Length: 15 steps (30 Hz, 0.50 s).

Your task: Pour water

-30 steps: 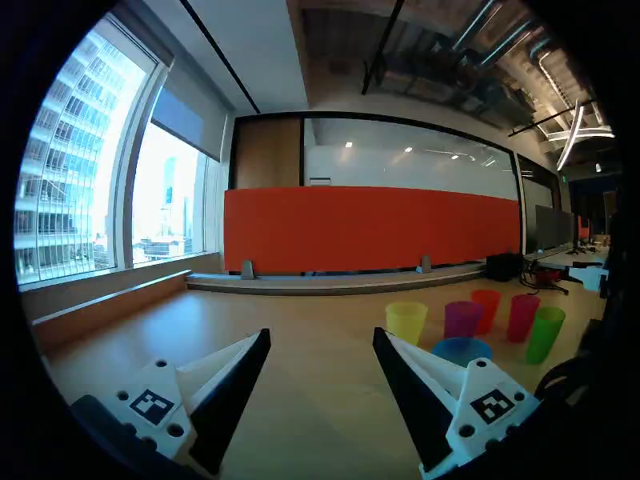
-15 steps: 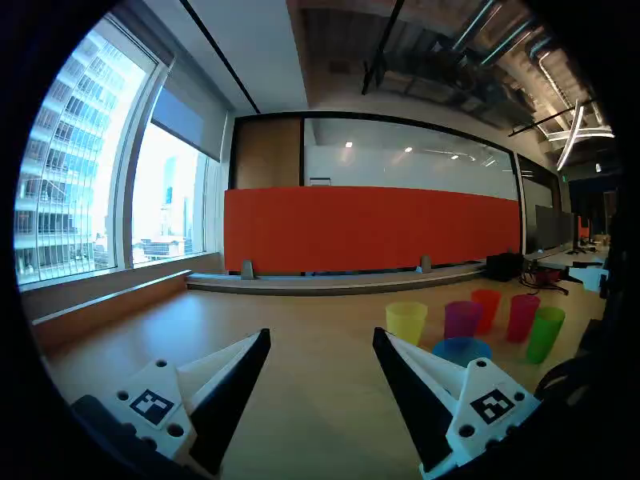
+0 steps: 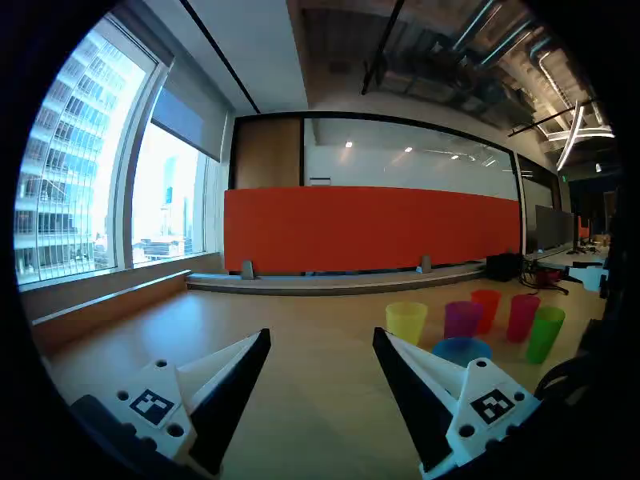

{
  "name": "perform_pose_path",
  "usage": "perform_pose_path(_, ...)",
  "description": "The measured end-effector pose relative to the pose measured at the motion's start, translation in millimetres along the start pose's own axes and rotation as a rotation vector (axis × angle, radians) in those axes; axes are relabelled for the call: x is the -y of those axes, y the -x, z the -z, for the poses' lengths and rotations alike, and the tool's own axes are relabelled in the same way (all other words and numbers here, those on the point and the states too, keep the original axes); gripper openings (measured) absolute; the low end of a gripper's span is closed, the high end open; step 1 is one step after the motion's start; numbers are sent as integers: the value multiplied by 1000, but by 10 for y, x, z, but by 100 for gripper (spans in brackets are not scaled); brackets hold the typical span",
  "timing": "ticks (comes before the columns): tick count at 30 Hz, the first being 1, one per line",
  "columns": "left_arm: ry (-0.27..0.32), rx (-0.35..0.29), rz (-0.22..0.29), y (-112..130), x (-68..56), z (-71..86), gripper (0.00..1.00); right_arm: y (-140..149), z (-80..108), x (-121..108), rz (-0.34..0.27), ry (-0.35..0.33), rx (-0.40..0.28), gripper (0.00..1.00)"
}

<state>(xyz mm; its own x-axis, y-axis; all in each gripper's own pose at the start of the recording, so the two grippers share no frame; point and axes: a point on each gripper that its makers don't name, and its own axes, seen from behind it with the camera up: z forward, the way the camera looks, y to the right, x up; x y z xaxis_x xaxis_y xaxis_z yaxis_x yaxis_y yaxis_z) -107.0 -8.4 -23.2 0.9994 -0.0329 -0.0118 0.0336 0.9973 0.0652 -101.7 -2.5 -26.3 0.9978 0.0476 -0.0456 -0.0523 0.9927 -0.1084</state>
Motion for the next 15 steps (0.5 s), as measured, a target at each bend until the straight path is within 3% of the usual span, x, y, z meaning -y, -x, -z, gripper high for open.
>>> perform_pose_path(15, 0, 0, 0, 6, -3, -3, 95, 1, -15, 3, 0, 1, 0, 100)
